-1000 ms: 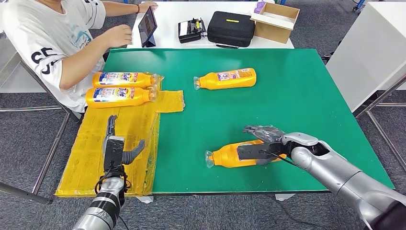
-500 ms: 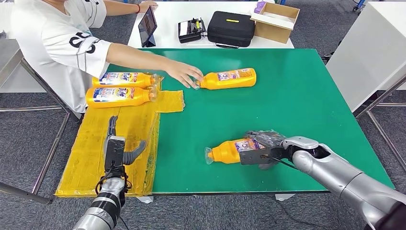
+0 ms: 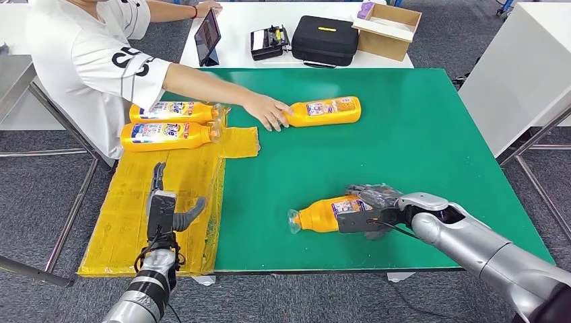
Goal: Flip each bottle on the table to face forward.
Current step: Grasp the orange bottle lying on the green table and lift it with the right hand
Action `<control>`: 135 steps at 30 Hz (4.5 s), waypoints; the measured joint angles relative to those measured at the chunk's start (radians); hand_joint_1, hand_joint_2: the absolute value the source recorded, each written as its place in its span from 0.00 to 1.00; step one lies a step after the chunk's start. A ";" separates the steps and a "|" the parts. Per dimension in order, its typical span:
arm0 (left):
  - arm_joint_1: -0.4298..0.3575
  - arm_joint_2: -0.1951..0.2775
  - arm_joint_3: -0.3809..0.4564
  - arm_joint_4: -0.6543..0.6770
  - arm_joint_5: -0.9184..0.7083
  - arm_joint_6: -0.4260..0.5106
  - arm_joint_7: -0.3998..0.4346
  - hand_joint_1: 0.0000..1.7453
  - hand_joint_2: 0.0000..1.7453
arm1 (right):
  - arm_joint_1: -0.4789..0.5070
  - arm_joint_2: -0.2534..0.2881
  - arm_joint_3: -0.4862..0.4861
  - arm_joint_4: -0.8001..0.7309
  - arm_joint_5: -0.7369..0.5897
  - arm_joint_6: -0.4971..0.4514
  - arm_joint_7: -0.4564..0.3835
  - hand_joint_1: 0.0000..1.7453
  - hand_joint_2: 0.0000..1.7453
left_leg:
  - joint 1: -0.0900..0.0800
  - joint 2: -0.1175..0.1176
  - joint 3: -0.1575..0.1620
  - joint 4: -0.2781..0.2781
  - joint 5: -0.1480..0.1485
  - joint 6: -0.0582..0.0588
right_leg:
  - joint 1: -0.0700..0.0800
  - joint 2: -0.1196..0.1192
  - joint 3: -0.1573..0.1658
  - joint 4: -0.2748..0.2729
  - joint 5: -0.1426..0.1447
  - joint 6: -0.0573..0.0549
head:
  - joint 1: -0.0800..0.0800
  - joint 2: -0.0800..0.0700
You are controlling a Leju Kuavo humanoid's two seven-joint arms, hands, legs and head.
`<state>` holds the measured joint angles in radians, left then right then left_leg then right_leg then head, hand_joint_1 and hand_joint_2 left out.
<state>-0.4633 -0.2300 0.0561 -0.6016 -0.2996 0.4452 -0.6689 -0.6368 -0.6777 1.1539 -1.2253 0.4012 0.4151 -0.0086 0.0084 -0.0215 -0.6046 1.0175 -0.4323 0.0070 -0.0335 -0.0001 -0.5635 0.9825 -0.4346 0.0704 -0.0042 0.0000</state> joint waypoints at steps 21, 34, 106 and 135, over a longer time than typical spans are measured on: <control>-0.001 0.000 0.000 0.001 0.000 0.003 0.012 0.00 1.00 | 0.002 0.051 0.042 0.082 0.132 -0.062 0.022 0.00 1.00 | 0.000 0.000 0.000 0.000 0.000 0.000 | 0.000 0.000 0.000 0.000 0.000 0.000 | 0.000 0.000; 0.001 0.000 0.001 0.001 0.004 0.000 0.012 0.00 1.00 | 0.016 0.088 0.014 0.121 0.177 -0.137 0.012 1.00 1.00 | 0.000 0.000 0.001 0.000 0.000 0.000 | 0.000 0.000 0.001 0.000 0.000 0.000 | 0.000 0.000; 0.183 0.064 -0.360 -0.387 0.354 -0.887 0.241 0.00 1.00 | 0.469 0.918 -0.669 0.299 0.293 -0.823 -0.488 1.00 1.00 | 0.002 0.001 -0.005 -0.001 0.002 0.000 | 0.001 0.000 -0.005 0.000 0.002 -0.003 | 0.000 0.000; 0.146 0.143 -0.406 -0.240 0.504 -1.026 0.278 0.00 1.00 | 0.434 0.926 -0.648 0.364 0.272 -0.826 -0.506 1.00 1.00 | 0.002 0.001 -0.005 -0.001 0.003 -0.001 | 0.001 0.001 -0.006 0.000 0.002 -0.003 | 0.000 0.000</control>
<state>-0.3177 -0.0867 -0.3497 -0.8417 0.2046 -0.5810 -0.3907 -0.2032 0.2480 0.5058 -0.8617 0.6734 -0.4104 -0.5148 0.0108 -0.0206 -0.6095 1.0168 -0.4297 0.0065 -0.0320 0.0005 -0.5692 0.9829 -0.4322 0.0678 -0.0038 0.0000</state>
